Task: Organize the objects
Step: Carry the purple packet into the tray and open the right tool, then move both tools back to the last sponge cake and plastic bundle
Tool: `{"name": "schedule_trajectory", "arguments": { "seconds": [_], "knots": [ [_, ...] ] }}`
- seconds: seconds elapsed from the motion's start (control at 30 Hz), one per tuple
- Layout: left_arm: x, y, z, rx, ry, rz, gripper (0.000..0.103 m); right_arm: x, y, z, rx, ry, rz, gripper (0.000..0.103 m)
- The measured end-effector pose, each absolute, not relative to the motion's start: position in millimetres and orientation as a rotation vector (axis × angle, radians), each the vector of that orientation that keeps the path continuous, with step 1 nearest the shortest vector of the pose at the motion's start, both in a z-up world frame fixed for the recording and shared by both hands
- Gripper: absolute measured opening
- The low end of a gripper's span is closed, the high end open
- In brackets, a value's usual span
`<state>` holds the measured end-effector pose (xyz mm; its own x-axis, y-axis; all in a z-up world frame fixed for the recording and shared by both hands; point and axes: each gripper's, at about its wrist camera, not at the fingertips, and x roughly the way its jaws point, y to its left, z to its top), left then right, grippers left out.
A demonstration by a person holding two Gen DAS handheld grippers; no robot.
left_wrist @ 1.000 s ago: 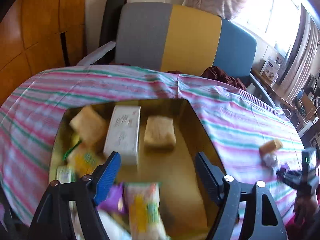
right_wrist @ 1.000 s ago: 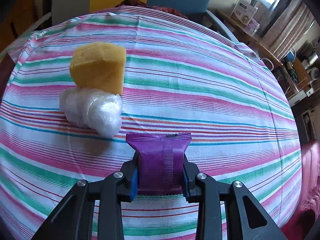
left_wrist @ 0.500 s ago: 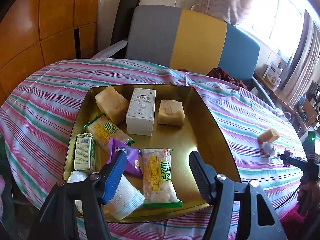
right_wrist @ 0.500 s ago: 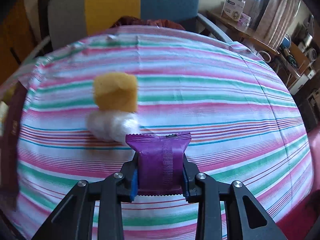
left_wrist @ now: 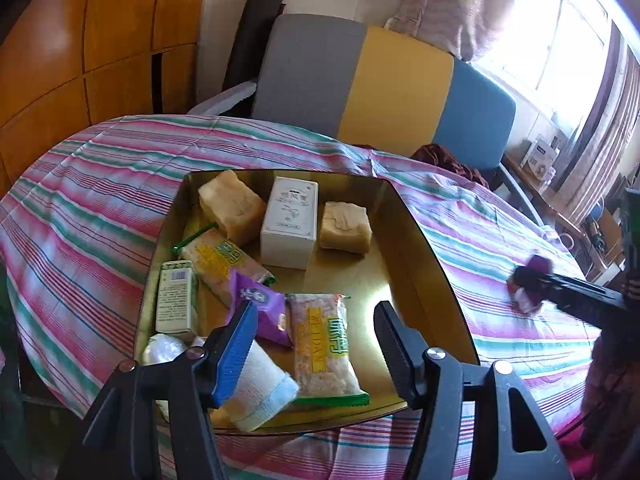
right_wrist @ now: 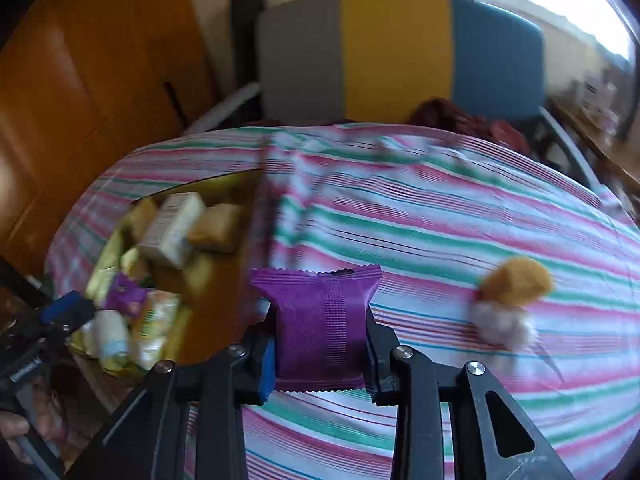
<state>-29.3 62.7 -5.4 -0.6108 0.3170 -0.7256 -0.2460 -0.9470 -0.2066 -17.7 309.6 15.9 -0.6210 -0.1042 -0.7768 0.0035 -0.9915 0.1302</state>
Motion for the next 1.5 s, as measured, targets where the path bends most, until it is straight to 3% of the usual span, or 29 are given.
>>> {"name": "schedule_trajectory", "arguments": {
  "seconds": [0.2, 0.5, 0.6, 0.8, 1.1, 1.5],
  "knots": [
    [-34.0, 31.4, -5.5, -1.199, -0.192, 2.617, 0.061, -52.7, 239.5, 3.2, 1.326, -0.056, -2.646, 0.034],
    [-37.1, 11.5, -15.7, -1.236, -0.209, 2.622, 0.060, -108.5, 195.0, -59.2, 1.478, 0.031, -2.540, 0.036],
    [-37.1, 13.2, -18.9, -1.243, -0.198, 2.613, 0.060, -111.1, 195.8, -69.6, 1.510, 0.025, -2.533, 0.044],
    [-36.9, 20.5, -19.9, -1.237, -0.167, 2.606, 0.060, -100.4, 201.8, -57.8, 1.449, 0.014, -2.563, 0.053],
    [-27.6, 29.0, -9.5, -1.197, -0.122, 2.613, 0.060, -66.8, 221.4, -21.3, 1.315, -0.100, -2.642, 0.055],
    [-11.6, 56.5, -6.1, -1.184, -0.040, 2.555, 0.060, -21.1, 282.4, 6.8, 1.253, -0.114, -2.765, 0.056]
  ]
}}
